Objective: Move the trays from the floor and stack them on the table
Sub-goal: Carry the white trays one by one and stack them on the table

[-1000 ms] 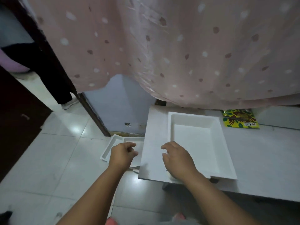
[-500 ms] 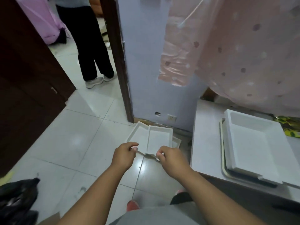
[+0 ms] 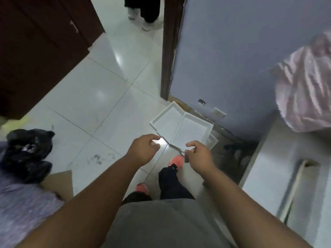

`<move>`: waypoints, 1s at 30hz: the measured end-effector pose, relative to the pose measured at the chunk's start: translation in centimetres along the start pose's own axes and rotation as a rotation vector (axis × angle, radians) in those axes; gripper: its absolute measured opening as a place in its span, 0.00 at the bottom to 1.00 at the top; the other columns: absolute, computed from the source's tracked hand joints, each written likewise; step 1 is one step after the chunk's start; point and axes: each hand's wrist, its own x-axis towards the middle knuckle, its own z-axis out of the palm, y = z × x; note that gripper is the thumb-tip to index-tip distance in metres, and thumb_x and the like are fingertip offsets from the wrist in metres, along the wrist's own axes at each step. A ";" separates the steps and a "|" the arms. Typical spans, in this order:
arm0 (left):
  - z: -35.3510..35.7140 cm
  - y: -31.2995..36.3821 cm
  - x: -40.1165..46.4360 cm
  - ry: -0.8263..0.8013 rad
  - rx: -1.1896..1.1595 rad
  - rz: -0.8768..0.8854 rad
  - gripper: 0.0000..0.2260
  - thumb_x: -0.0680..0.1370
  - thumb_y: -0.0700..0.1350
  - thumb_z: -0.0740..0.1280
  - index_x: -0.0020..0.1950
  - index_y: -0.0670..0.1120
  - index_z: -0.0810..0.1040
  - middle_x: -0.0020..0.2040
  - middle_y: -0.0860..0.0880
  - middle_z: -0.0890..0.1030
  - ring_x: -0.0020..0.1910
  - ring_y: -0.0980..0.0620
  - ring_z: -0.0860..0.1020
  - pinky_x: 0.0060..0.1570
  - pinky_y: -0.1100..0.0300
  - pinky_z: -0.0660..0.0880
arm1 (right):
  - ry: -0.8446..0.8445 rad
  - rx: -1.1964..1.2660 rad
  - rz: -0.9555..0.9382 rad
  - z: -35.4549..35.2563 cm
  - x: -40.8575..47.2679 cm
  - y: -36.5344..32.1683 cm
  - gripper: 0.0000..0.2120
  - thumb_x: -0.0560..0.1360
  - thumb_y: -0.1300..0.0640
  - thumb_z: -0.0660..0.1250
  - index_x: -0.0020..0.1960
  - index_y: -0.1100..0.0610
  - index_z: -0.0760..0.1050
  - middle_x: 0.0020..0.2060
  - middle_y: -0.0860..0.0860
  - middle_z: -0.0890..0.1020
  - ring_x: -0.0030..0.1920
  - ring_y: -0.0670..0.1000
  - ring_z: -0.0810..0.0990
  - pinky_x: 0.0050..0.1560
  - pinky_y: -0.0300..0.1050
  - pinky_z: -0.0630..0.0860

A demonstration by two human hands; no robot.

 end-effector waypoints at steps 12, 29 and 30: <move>2.7 -5.3 15.1 -0.210 0.037 -0.081 0.24 0.77 0.37 0.66 0.68 0.61 0.74 0.53 0.50 0.78 0.44 0.49 0.81 0.50 0.47 0.82 | 0.079 0.286 0.384 5.0 19.5 6.4 0.32 0.75 0.65 0.65 0.76 0.50 0.62 0.55 0.56 0.83 0.52 0.62 0.84 0.43 0.51 0.78; 25.3 -18.8 45.6 -0.338 0.381 -0.129 0.20 0.80 0.43 0.61 0.73 0.45 0.70 0.70 0.44 0.75 0.67 0.44 0.74 0.65 0.54 0.72 | 0.436 0.145 0.721 11.1 43.2 31.2 0.30 0.74 0.55 0.69 0.74 0.56 0.66 0.68 0.56 0.74 0.64 0.61 0.77 0.62 0.52 0.77; 26.9 -19.4 47.1 -0.349 0.397 -0.136 0.21 0.80 0.43 0.62 0.74 0.45 0.69 0.70 0.44 0.74 0.68 0.43 0.74 0.65 0.54 0.71 | 0.410 0.152 0.725 10.9 44.1 32.6 0.29 0.75 0.55 0.68 0.74 0.57 0.65 0.67 0.58 0.75 0.64 0.61 0.76 0.64 0.53 0.76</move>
